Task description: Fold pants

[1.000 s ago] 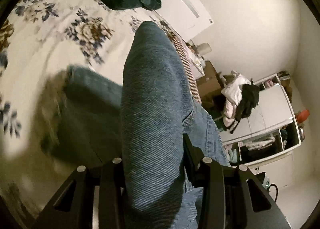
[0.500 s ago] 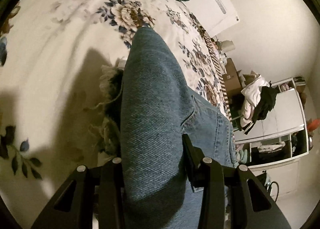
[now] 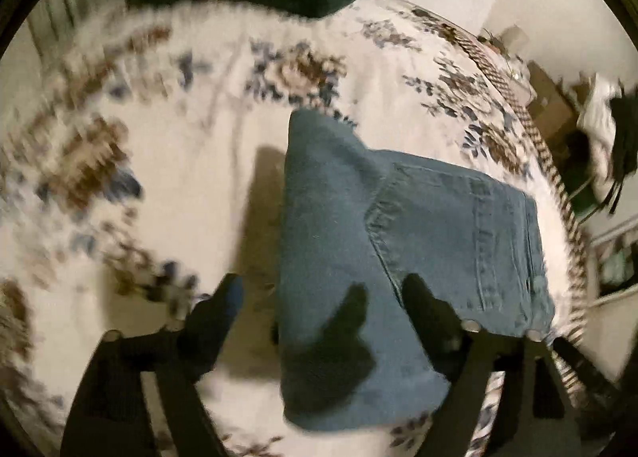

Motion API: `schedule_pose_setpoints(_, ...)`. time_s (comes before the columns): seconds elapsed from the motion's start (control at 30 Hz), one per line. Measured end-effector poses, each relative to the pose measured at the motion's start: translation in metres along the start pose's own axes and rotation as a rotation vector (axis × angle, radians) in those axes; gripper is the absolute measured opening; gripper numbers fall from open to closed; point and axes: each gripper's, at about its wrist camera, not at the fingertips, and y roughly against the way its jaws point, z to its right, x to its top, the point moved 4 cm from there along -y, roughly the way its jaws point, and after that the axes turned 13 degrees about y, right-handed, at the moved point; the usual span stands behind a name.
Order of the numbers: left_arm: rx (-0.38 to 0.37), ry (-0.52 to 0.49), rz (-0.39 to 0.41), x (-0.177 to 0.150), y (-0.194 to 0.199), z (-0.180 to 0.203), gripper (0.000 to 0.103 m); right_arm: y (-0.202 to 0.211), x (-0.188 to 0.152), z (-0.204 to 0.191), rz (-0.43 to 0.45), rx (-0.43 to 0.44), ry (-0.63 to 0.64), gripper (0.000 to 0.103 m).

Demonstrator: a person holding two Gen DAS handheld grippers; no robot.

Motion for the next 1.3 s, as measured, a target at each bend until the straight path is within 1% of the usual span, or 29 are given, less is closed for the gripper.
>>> schedule_pose_setpoints(0.1, 0.056, -0.055, 0.041, -0.012, 0.033, 0.014, 0.088, 0.036, 0.009, -0.016, 0.037, -0.120, 0.115, 0.103)
schedule_pose_setpoints(0.13, 0.062, -0.066, 0.045, -0.016, 0.045, 0.019, 0.088, 0.050, 0.012, -0.021, 0.053, -0.161, 0.145, 0.103)
schedule_pose_setpoints(0.2, 0.065, -0.064, 0.056, -0.024, 0.067, 0.026, 0.088, 0.077, 0.016, -0.028, 0.079, -0.204, 0.170, 0.103)
schedule_pose_setpoints(0.23, 0.059, -0.065, 0.060, -0.026, 0.076, 0.028, 0.088, 0.090, 0.019, -0.031, 0.086, -0.211, 0.171, 0.103)
schedule_pose_setpoints(0.33, 0.045, -0.066, 0.083, -0.036, 0.111, 0.041, 0.088, 0.135, 0.018, -0.043, 0.105, -0.207, 0.164, 0.103)
schedule_pose_setpoints(0.47, 0.060, -0.083, 0.136, -0.051, 0.165, 0.056, 0.088, 0.199, 0.013, -0.059, 0.150, -0.221, 0.192, 0.103)
schedule_pose_setpoints(0.63, 0.089, -0.073, 0.211, -0.070, 0.233, 0.062, 0.088, 0.283, -0.007, -0.076, 0.206, -0.241, 0.230, 0.103)
schedule_pose_setpoints(0.8, 0.082, -0.073, 0.290, -0.099, 0.315, 0.073, 0.088, 0.371, -0.029, -0.083, 0.269, -0.253, 0.243, 0.103)
schedule_pose_setpoints(0.93, 0.069, -0.075, 0.352, -0.126, 0.368, 0.083, 0.088, 0.446, -0.050, -0.089, 0.335, -0.249, 0.252, 0.103)
schedule_pose_setpoints(1.1, 0.051, -0.048, 0.405, -0.156, 0.421, 0.088, 0.088, 0.527, -0.078, -0.093, 0.403, -0.235, 0.261, 0.103)
schedule_pose_setpoints(1.3, 0.053, -0.041, 0.464, -0.191, 0.471, 0.094, 0.088, 0.595, -0.115, -0.097, 0.436, -0.205, 0.297, 0.103)
